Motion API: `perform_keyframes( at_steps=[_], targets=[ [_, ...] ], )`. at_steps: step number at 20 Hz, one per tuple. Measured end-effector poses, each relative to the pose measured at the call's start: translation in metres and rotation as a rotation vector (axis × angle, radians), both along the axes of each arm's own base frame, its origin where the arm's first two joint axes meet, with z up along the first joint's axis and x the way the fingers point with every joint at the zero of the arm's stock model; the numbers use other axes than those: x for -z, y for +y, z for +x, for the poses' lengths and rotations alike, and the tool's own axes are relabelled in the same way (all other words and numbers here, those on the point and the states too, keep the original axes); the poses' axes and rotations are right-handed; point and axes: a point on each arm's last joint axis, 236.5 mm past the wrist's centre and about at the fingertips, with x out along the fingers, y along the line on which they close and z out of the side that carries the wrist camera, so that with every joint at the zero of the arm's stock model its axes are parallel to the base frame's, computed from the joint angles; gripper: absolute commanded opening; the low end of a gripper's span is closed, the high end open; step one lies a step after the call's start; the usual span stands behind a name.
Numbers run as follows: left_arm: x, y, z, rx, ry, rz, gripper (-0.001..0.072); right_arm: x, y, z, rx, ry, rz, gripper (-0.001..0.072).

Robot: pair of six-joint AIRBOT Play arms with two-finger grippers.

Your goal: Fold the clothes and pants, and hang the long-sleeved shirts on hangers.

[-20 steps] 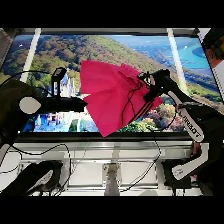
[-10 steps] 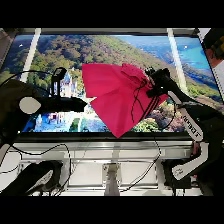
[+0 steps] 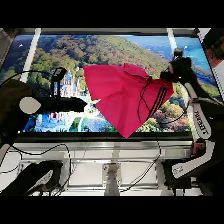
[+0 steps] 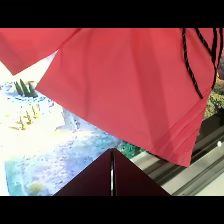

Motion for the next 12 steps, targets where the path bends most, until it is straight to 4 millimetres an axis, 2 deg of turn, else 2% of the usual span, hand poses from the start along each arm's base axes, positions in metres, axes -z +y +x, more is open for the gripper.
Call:
perform_keyframes(
  at_steps=[1, 2, 3, 4, 6, 7, 8, 10, 12],
  targets=[
    [0.000, 0.000, 0.000, 0.000, 0.000, 0.000, 0.0010, -0.009, -0.009, 0.014, 0.035, -0.081, 0.031, 0.0094],
    [0.000, 0.000, 0.000, 0.000, 0.000, 0.000, 0.0010, -0.015, -0.019, 0.026, 0.085, -0.161, 0.070, 0.0200],
    [0.000, 0.000, -0.001, 0.001, 0.002, 0.000, 0.0010, -0.020, -0.031, 0.033, 0.140, -0.223, 0.105, 0.0370],
    [0.001, 0.000, -0.001, 0.003, 0.005, 0.001, 0.0010, -0.024, -0.042, 0.038, 0.195, -0.277, 0.144, 0.0409],
    [0.001, 0.000, -0.002, 0.005, 0.008, 0.002, 0.0010, -0.026, -0.063, 0.039, 0.288, -0.334, 0.208, 0.0402],
    [0.002, 0.000, -0.003, 0.007, 0.011, 0.003, 0.0010, -0.026, -0.070, 0.037, 0.312, -0.338, 0.223, 0.0233],
    [0.002, 0.000, -0.003, 0.007, 0.013, 0.003, 0.0010, -0.025, -0.077, 0.033, 0.314, -0.320, 0.217, 0.0023],
    [0.007, 0.001, -0.002, -0.001, 0.028, 0.008, 0.0008, -0.018, -0.082, 0.020, 0.258, -0.235, 0.178, 0.0013],
    [0.020, 0.004, -0.004, -0.035, 0.085, 0.006, 0.0008, -0.009, -0.073, 0.008, 0.145, -0.117, 0.165, 0.0011]
  ],
)
